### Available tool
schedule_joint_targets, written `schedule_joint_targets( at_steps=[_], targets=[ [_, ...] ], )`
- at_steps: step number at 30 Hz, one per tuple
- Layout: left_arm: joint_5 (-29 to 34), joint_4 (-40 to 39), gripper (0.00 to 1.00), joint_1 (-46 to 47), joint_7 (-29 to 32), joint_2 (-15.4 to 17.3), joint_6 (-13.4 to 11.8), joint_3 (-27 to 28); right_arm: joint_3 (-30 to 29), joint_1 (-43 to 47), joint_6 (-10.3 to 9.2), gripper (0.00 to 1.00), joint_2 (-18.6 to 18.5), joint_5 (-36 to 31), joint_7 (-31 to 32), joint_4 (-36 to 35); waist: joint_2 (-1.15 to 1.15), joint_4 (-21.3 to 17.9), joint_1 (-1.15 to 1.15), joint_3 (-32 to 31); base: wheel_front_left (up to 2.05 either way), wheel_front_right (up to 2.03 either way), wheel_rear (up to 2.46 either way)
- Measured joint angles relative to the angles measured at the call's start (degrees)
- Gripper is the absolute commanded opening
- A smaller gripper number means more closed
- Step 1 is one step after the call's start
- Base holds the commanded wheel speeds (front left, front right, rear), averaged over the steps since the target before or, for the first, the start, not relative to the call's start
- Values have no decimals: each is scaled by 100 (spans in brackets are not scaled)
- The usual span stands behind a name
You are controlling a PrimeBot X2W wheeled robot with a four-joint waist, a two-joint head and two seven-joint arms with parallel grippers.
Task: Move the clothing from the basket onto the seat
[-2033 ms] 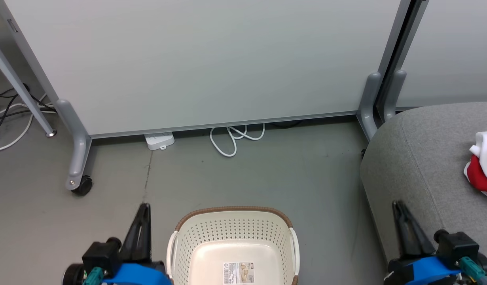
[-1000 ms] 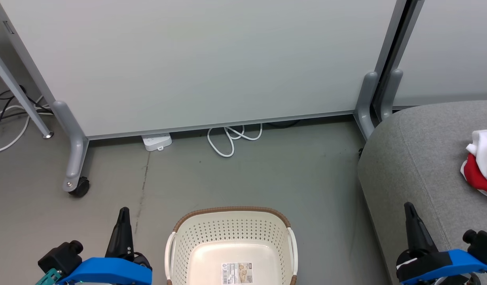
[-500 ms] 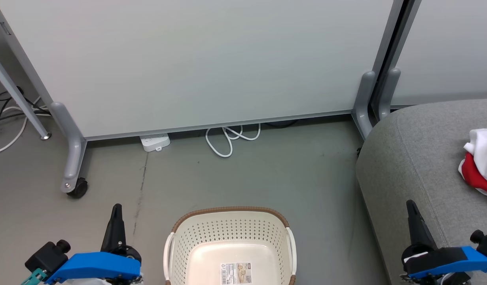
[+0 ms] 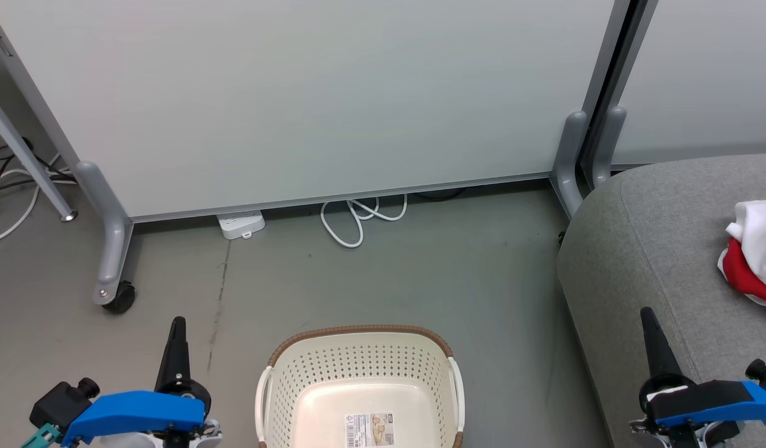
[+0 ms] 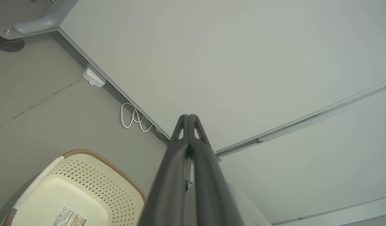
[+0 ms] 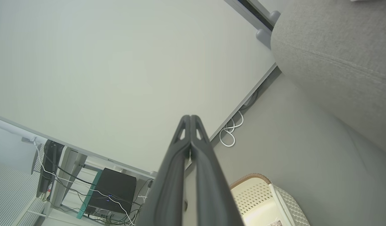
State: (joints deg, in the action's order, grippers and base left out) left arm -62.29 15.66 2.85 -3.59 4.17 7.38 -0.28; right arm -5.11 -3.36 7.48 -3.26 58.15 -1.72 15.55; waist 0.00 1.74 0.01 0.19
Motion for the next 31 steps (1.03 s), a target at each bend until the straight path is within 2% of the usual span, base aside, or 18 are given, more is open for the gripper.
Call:
schedule_joint_targets(
  at_steps=[31],
  targets=[
    [-1675,-86,0,171,450,9,0,247,-77,-124,0,0,16,1792,428,-73,0,-80,0,-2,0,0,0]
  ],
)
